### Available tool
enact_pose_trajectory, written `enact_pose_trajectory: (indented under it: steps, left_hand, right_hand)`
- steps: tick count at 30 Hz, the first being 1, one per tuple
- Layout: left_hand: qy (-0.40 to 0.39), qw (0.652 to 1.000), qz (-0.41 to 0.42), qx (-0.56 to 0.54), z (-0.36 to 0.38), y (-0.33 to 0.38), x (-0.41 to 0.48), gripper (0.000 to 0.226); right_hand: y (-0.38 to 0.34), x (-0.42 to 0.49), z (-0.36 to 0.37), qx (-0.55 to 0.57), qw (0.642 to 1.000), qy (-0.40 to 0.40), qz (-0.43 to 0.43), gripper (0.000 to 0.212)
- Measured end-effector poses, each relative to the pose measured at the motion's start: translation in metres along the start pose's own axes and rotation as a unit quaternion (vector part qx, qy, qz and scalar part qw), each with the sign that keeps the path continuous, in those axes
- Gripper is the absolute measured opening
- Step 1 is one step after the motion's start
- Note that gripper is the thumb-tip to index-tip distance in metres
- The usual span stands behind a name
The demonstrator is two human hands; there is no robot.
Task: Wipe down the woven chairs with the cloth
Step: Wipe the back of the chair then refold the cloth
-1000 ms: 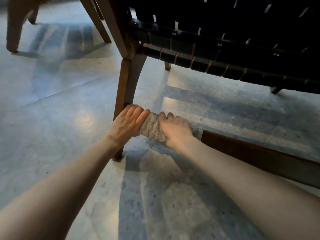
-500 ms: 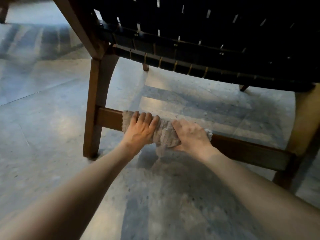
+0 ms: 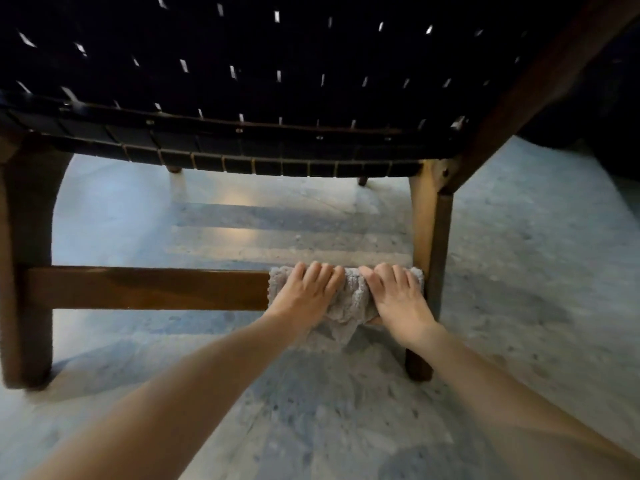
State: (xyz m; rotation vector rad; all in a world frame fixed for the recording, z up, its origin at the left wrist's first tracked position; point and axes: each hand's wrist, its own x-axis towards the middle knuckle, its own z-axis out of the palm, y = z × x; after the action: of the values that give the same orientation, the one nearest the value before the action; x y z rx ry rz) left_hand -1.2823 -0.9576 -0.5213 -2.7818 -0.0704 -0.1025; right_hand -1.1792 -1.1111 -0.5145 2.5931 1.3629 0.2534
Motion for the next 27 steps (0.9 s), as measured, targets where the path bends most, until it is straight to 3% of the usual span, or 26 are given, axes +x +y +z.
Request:
enact_pose_trajectory:
  steps: [5,9,12,15,17,19,23,25,27]
  left_hand:
    - [0.003,1.0,0.009,-0.027,-0.004,-0.002,-0.002,0.069]
    - [-0.015,0.985,0.013,-0.169,-0.016,-0.01,-0.008,0.073]
    - [0.001,0.958,0.009,-0.287,-0.035,-0.018,-0.009,0.058]
    - [0.084,0.931,-0.029,-0.353,-0.062,-0.022,0.003,0.034]
    - [0.13,0.892,-0.076,-0.427,-0.083,-0.021,0.019,0.03]
    - [0.145,0.862,-0.08,-0.479,-0.105,-0.017,0.039,0.03]
    - [0.184,0.89,-0.052,-0.415,-0.148,-0.01,0.073,0.016]
    - [0.244,0.907,-0.047,-0.34,-0.17,-0.008,0.081,0.018]
    - [0.318,0.9,-0.071,-0.288,-0.194,-0.006,0.084,0.017]
  right_hand:
    - [0.014,-0.01,0.003,0.064,0.998,0.004,-0.029,0.082]
    - [0.026,-0.019,-0.005,0.19,0.98,-0.01,-0.05,0.098]
    - [0.044,-0.026,-0.019,0.309,0.951,-0.007,-0.022,0.072]
    - [0.07,-0.035,-0.038,0.329,0.944,0.024,0.014,0.038]
    - [0.088,-0.04,-0.054,0.359,0.929,0.076,0.041,0.033]
    - [0.105,-0.046,-0.069,0.413,0.897,0.144,0.068,0.041]
    - [0.134,-0.057,-0.095,0.426,0.857,0.263,0.121,0.024]
    - [0.145,-0.062,-0.111,0.374,0.859,0.315,0.151,0.016]
    - [0.155,-0.065,-0.134,0.282,0.866,0.369,0.185,0.015]
